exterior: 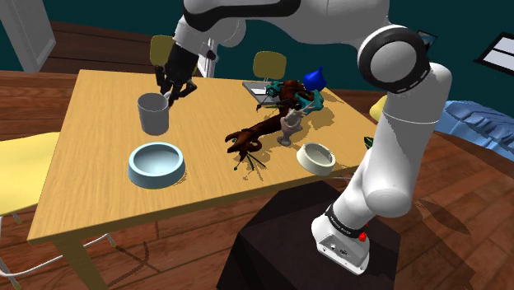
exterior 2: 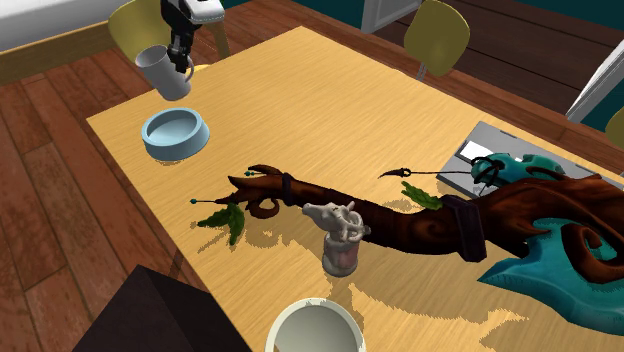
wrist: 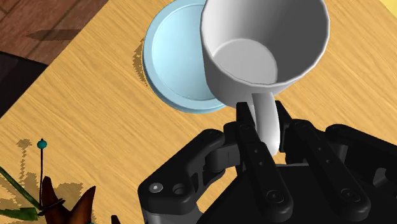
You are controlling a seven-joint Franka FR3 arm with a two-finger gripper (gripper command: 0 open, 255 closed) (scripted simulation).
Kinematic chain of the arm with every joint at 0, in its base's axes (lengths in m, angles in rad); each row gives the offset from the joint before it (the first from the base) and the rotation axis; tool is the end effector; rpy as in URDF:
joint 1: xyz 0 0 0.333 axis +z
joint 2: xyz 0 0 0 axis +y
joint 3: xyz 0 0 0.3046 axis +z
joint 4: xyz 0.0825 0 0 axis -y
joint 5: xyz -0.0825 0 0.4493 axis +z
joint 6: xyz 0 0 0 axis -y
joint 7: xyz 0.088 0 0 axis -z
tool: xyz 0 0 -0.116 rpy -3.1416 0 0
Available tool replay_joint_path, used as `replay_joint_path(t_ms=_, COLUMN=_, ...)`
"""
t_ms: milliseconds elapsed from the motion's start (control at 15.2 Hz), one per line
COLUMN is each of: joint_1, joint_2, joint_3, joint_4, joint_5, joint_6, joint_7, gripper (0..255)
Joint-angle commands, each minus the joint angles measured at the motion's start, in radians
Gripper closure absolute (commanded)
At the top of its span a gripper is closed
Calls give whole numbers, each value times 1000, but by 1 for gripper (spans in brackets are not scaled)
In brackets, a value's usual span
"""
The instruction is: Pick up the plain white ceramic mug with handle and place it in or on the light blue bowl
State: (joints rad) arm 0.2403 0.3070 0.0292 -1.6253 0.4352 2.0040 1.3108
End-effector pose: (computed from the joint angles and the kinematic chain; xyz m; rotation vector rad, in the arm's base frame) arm 0.6853 0.2174 0.4136 -2.2863 1.5876 0.3413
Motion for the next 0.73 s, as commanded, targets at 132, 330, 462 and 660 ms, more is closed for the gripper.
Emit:
replay_joint_path(t_ms=132, joint_1=60, joint_2=10, joint_3=28, joint_4=21, joint_5=-17, joint_6=27, joint_7=90, gripper=255)
replay_joint_path(t_ms=330, joint_1=61, joint_2=19, joint_3=29, joint_4=-6, joint_5=-10, joint_6=60, joint_7=76, gripper=255)
replay_joint_path(t_ms=462, joint_1=61, joint_2=26, joint_3=30, joint_4=-23, joint_5=-6, joint_6=82, joint_7=66, gripper=255)
replay_joint_path(t_ms=660, joint_1=62, joint_2=37, joint_3=32, joint_4=-46, joint_5=1, joint_6=114, joint_7=52, gripper=255)
